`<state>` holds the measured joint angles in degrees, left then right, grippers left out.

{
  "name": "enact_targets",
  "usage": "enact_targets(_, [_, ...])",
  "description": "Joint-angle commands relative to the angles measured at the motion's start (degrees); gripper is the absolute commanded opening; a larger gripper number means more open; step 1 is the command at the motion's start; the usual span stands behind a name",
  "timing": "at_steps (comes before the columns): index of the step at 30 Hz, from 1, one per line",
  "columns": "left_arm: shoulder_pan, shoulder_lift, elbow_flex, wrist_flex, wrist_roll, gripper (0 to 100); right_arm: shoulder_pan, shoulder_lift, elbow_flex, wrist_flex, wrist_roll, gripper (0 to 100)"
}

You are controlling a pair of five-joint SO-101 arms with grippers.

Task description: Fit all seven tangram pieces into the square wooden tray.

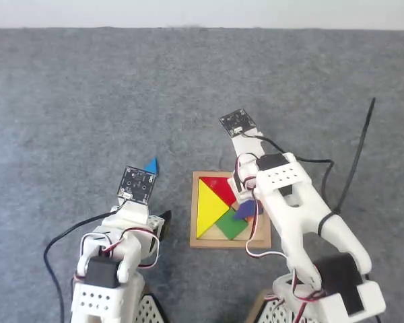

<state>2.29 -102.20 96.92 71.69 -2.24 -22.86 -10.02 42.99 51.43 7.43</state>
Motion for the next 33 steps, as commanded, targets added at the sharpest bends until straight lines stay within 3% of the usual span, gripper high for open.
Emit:
enact_targets(1, [0.26,-0.44,-0.40,-0.26,-0.09,21,-0.31,-0.66,0.62,1.98,0.70,0.6])
enact_targets(7, [0.26,-0.44,-0.40,-0.26,-0.09,21,-0.48,-2.59,3.60,2.07,0.79,0.6])
enact_targets(16, [0.26,-0.44,-0.40,-0.26,-0.09,21,-1.01,-20.35,14.15,1.98,3.87,0.6])
enact_targets(20, [0.26,-0.44,-0.40,-0.26,-0.09,21,-4.53,-25.54,18.20,2.07,4.13,0.6])
enact_targets(33, [0.26,-0.44,-0.40,-0.26,-0.09,21,-6.81,-25.80,15.74,2.77,3.16,0.6])
